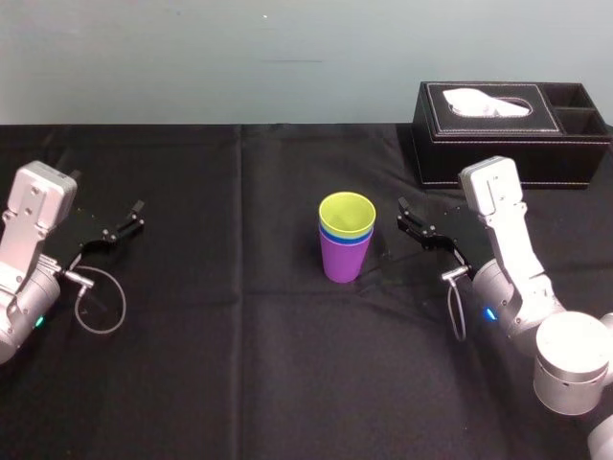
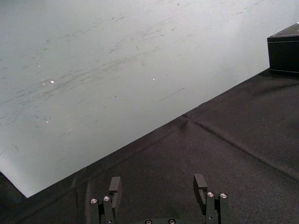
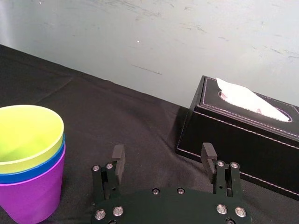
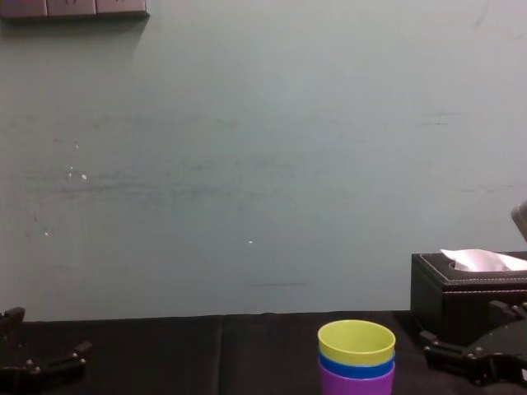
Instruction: Stack the three plastic cups sequentially using one hand.
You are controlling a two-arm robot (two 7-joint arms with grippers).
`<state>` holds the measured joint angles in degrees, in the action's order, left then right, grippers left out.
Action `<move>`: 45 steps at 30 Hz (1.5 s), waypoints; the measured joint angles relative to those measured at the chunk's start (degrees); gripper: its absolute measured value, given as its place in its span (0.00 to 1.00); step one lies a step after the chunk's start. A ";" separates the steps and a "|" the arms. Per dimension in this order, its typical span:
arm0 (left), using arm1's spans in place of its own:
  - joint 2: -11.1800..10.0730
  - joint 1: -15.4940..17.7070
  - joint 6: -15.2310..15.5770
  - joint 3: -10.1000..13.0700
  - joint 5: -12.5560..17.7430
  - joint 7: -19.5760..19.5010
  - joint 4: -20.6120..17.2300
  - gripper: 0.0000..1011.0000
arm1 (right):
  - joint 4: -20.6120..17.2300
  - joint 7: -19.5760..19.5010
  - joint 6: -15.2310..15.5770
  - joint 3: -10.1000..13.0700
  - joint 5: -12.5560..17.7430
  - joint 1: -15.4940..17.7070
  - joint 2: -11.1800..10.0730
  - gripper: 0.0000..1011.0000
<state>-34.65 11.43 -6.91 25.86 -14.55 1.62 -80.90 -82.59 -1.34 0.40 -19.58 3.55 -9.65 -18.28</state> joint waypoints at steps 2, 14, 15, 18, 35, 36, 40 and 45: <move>0.00 0.00 0.00 0.00 0.00 0.00 0.00 1.00 | 0.00 0.00 0.00 0.00 0.00 0.00 0.00 0.99; 0.00 0.00 0.00 0.00 0.00 0.00 0.00 1.00 | 0.00 0.00 0.00 0.00 0.00 0.00 0.00 0.99; 0.00 0.00 0.00 0.00 0.00 0.00 0.00 1.00 | 0.00 -0.01 0.00 0.00 0.00 0.00 0.00 0.99; 0.00 0.00 0.00 0.00 0.00 0.00 0.00 1.00 | 0.00 0.00 0.00 0.00 0.00 0.00 0.00 0.99; 0.00 0.00 0.00 0.00 0.00 0.00 0.00 1.00 | 0.00 -0.01 0.00 0.00 0.00 0.00 0.00 0.99; 0.00 0.00 0.00 0.00 0.00 0.00 0.00 1.00 | 0.00 -0.01 0.00 0.00 0.00 0.00 0.00 0.99; 0.00 0.00 0.00 0.00 0.00 0.00 0.00 1.00 | 0.00 -0.01 0.00 0.00 0.00 0.00 0.00 0.99; 0.00 0.00 0.00 0.00 0.00 0.00 0.00 1.00 | 0.00 0.00 0.00 0.00 0.00 0.00 0.00 0.99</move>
<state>-34.64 11.43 -6.91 25.86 -14.55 1.62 -80.90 -82.59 -1.34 0.41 -19.58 3.54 -9.65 -18.28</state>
